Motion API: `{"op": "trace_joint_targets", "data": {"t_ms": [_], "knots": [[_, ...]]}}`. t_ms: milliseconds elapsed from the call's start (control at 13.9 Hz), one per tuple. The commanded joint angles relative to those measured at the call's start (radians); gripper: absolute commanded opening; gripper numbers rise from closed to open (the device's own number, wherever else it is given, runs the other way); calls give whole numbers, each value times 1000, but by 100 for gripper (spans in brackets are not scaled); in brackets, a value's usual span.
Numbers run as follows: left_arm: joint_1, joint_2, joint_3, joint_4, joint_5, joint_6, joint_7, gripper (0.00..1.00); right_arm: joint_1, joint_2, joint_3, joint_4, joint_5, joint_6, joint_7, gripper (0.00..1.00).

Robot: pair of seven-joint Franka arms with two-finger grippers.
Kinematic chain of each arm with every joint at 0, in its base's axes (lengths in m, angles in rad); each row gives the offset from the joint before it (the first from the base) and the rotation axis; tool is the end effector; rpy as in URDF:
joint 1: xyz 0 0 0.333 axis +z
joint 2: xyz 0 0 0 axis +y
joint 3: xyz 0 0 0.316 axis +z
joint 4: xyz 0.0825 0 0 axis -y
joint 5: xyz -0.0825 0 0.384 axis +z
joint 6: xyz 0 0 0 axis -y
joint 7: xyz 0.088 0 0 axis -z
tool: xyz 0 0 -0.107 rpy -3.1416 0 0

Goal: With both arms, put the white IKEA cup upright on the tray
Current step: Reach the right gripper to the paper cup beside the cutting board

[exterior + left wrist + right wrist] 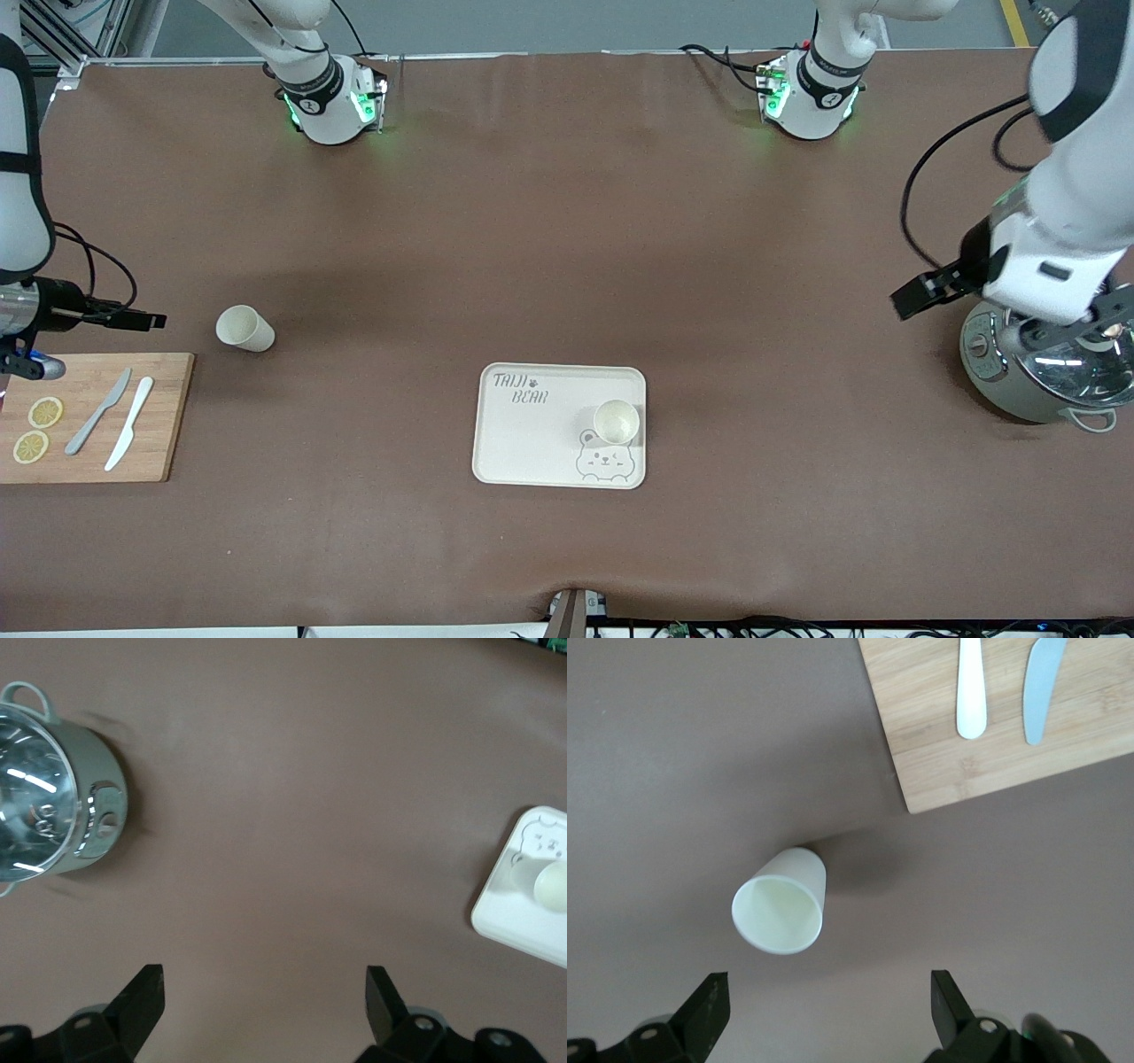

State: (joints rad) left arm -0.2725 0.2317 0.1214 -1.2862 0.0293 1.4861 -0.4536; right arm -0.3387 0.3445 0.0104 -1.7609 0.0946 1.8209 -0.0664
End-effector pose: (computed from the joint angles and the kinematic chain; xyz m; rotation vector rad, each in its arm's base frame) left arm 0.6080 -0.0992 0.6156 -3.0431 -0.4626 0.0180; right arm 0.5811 -0.1902 0.3509 -2.9382 0.4419 0.3905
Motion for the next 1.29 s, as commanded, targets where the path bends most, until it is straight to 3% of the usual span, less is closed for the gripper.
{"op": "trace_joint_targets", "data": {"t_ms": [0,359,645,1076,1219], "knots": [[42,-124,-14,-90,26,-38,125,100,-2,-24,20,-34,14,24,-19,100],[78,-273,-20,-252,26,13,211,100,73,-16,20,8,5,50,-26,100],[110,-289,-12,-236,24,-1,347,100,66,37,20,-38,7,158,-30,100],[124,-295,-14,-229,24,-43,420,100,26,39,20,-165,7,263,-157,100],[125,-319,-12,-252,24,-43,427,100,24,36,20,-219,7,337,-158,94]]}}
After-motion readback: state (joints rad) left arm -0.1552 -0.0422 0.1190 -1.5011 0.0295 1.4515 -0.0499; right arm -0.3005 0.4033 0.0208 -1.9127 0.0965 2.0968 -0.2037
